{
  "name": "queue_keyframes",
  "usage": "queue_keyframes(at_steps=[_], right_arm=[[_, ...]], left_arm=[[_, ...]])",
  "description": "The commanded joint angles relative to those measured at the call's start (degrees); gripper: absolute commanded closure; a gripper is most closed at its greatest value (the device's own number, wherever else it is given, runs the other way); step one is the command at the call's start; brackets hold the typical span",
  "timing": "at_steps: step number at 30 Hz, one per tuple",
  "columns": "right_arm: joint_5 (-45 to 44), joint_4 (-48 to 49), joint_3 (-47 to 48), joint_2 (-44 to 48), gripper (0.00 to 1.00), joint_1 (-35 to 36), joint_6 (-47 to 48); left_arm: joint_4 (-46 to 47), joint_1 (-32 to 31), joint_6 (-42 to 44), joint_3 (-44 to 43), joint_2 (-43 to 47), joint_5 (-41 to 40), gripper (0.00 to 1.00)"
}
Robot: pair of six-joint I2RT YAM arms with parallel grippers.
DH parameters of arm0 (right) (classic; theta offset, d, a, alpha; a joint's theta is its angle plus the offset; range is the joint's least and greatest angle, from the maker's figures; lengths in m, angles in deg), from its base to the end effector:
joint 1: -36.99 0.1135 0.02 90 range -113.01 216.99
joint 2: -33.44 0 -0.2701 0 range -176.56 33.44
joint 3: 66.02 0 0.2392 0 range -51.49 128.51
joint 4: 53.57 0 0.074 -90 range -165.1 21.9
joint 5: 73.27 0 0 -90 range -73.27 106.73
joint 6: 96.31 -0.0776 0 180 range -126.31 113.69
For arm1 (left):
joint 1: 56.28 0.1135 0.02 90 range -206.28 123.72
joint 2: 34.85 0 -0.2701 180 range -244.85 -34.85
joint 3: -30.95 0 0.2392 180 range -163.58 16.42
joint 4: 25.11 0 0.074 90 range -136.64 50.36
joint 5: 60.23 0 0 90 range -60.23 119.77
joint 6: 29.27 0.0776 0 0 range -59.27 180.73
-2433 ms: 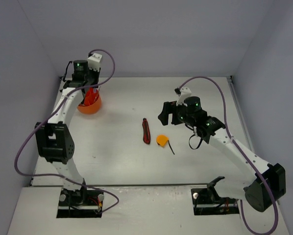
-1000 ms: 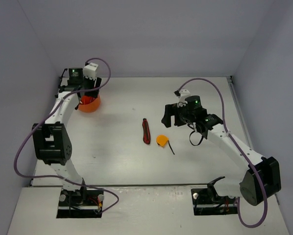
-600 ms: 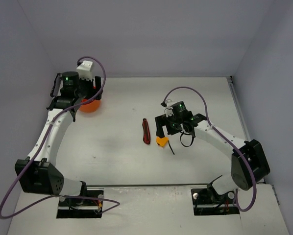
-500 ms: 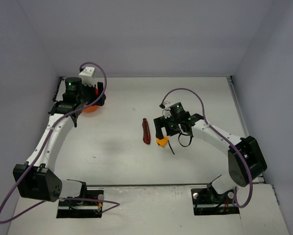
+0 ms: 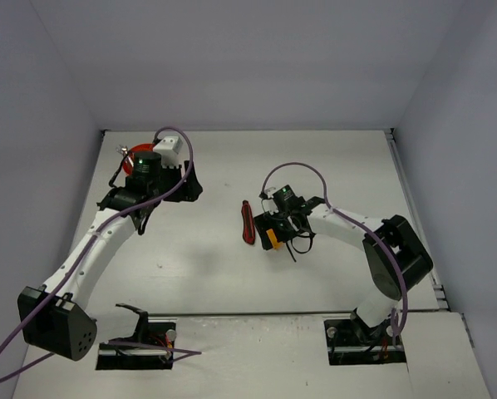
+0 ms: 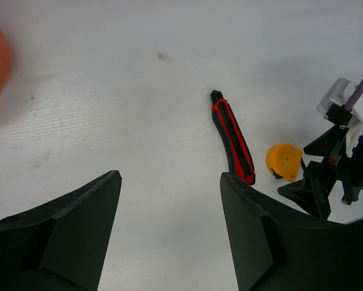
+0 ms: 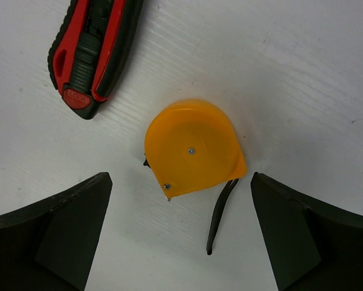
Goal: Sort the tools into containers
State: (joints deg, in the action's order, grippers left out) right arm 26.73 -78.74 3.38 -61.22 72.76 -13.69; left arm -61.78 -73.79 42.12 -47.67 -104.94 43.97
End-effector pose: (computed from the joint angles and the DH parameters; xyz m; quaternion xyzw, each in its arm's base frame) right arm 0.2794 0.2179 0.1647 -0.2585 0.9015 0.2003 0.2834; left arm 0.2767 -0.1073 0.3326 0.0554 0.8518 -0.2589 0.4521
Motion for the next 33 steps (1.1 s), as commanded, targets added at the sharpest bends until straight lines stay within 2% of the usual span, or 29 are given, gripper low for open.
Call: queue_keyframes(at_steps=[1,11,19,27,31,33], right_arm=[[-4.8,-0.7,2.1,-1.4,0.04,0.8,0.3],[-6.6,-0.8,3.3,-4.7,0.07,1.3,1.4],[-2.7,-1.0,3.9,-6.3,0.16,2.5,2.6],[-2.0,-1.5,3.9,-7.5,0.28,5.3,1.8],[-2.1,-1.5,3.7,-7.5,0.37,6.1,1.1],[-2.1,-1.5,3.5,-7.4,0.44,6.6,0.8]], left_arm=[[2.0,-1.5,-4.0,0.0,1.2,0.8,0.36],[1.3,-2.5,-4.4,0.4,0.6,0.9,0.36],[1.1,-3.2,-4.8,0.4,0.1,1.5,0.36],[0.9,-3.5,-4.7,0.6,-0.1,2.0,0.36],[0.7,-3.6,-4.9,0.7,-0.3,2.4,0.36],[0.7,-3.7,-5.3,0.7,-0.4,2.8,0.36]])
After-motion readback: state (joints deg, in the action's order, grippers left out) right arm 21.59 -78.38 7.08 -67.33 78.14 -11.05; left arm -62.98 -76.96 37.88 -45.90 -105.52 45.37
